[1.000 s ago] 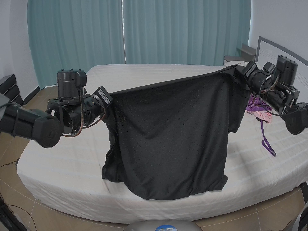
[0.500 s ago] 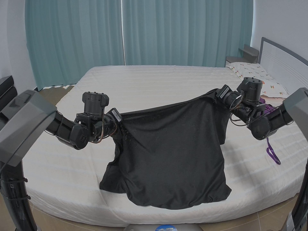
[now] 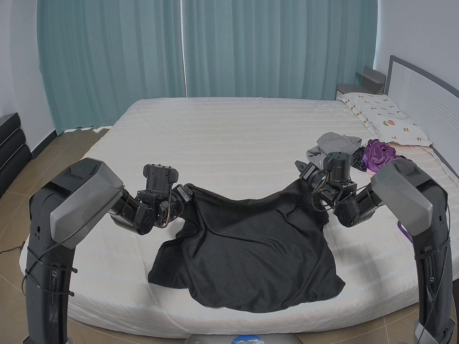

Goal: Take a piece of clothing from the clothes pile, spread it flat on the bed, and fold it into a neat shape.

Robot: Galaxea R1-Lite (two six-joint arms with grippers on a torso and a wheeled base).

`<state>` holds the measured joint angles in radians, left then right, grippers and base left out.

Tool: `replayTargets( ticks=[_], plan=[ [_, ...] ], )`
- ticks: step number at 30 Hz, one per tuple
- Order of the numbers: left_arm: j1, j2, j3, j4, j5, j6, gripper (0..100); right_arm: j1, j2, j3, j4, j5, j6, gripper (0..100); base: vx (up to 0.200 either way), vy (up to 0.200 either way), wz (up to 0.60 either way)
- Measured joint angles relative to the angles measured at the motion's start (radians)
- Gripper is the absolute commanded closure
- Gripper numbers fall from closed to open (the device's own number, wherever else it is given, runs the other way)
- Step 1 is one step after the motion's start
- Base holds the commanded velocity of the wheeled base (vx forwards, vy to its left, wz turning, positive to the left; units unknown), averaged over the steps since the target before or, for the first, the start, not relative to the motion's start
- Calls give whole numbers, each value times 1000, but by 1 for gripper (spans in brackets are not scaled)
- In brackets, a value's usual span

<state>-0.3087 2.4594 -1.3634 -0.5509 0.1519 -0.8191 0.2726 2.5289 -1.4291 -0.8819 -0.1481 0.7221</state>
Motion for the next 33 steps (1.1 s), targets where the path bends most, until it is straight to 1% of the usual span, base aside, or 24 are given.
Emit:
replayTargets(
  ticks=[2, 8, 10, 13, 17, 22, 24, 29, 33],
  plan=[
    [3, 28, -10, 2, 16, -1, 0, -2, 40, -22, 0, -26, 0, 0, 0, 0, 0],
    [28, 75, -52, -4, 100, -13, 0, -21, 117, -121, -17, -167, 5, 0, 0, 0, 0],
    [38, 81, -64, -5, 110, -21, 0, -28, 129, -140, -23, -183, 8, 0, 0, 0, 0],
    [47, 85, -69, 3, 109, -25, 0, -35, 133, -130, -24, -182, 13, 0, 0, 0, 0],
    [53, 79, -50, 48, 77, -22, 0, -39, 115, -50, -25, -142, 33, 0, 0, 0, 0],
    [66, 34, -10, 88, -19, -23, 0, -41, 48, 103, -27, -51, 87, 0, 0, 0, 0],
    [77, 9, 1, 90, -33, -41, 0, -41, 10, 172, -27, -12, 106, 0, 0, 0, 0],
    [103, -44, 25, 92, -40, -115, 0, -35, -72, 312, -29, 71, 132, 0, 0, 0, 0],
    [114, -77, 79, 94, -85, -135, 0, -24, -116, 391, -40, 99, 148, 0, 0, 0, 0]
  ],
)
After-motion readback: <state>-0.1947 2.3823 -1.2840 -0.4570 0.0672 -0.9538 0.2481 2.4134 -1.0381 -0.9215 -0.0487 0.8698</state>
